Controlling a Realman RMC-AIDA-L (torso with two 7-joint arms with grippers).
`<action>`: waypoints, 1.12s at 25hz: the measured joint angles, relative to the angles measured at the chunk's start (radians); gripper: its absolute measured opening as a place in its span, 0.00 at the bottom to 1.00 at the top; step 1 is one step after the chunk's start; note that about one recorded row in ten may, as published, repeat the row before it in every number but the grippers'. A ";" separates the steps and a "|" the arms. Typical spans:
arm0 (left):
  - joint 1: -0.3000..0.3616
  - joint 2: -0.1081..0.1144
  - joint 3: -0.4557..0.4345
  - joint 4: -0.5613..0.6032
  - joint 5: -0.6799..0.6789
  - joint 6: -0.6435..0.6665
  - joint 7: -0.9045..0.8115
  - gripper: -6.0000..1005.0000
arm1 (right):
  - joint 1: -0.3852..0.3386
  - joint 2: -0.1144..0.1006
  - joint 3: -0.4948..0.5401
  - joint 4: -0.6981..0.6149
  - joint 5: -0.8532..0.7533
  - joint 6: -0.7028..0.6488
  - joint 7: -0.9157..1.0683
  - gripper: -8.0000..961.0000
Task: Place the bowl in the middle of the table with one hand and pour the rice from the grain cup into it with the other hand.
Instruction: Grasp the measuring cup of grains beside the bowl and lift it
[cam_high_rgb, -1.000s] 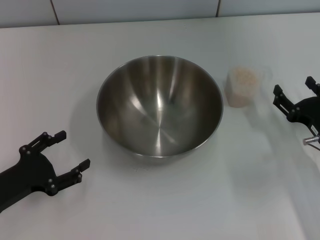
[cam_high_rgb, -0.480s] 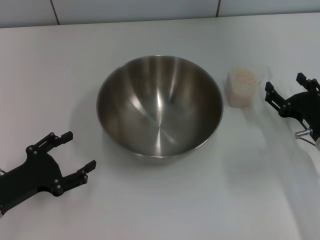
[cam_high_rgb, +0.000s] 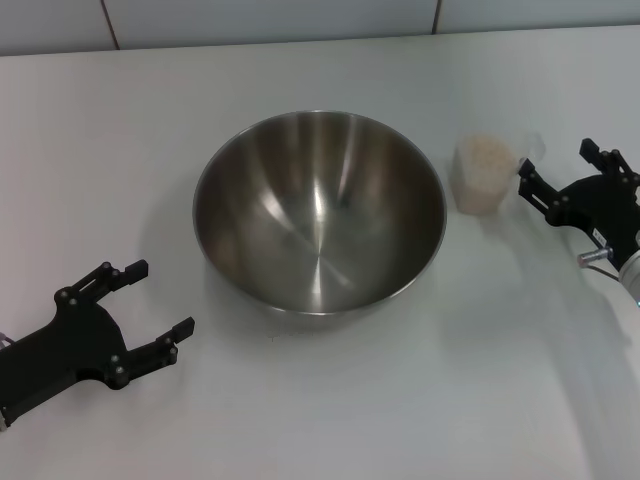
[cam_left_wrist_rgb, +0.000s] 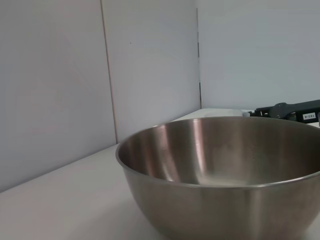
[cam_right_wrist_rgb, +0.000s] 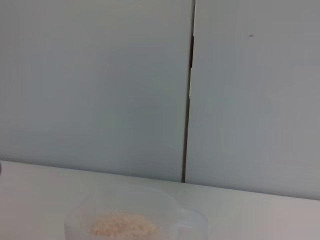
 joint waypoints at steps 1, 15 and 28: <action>0.000 0.000 0.000 0.000 0.000 0.000 0.000 0.86 | 0.003 0.000 0.000 0.000 0.000 0.002 0.000 0.87; -0.002 0.000 0.000 0.000 0.003 -0.001 -0.001 0.86 | 0.028 -0.002 0.028 -0.003 0.000 0.039 -0.016 0.87; -0.002 0.000 0.000 -0.001 0.002 -0.001 -0.001 0.86 | 0.036 -0.002 0.052 0.009 0.000 0.040 -0.050 0.84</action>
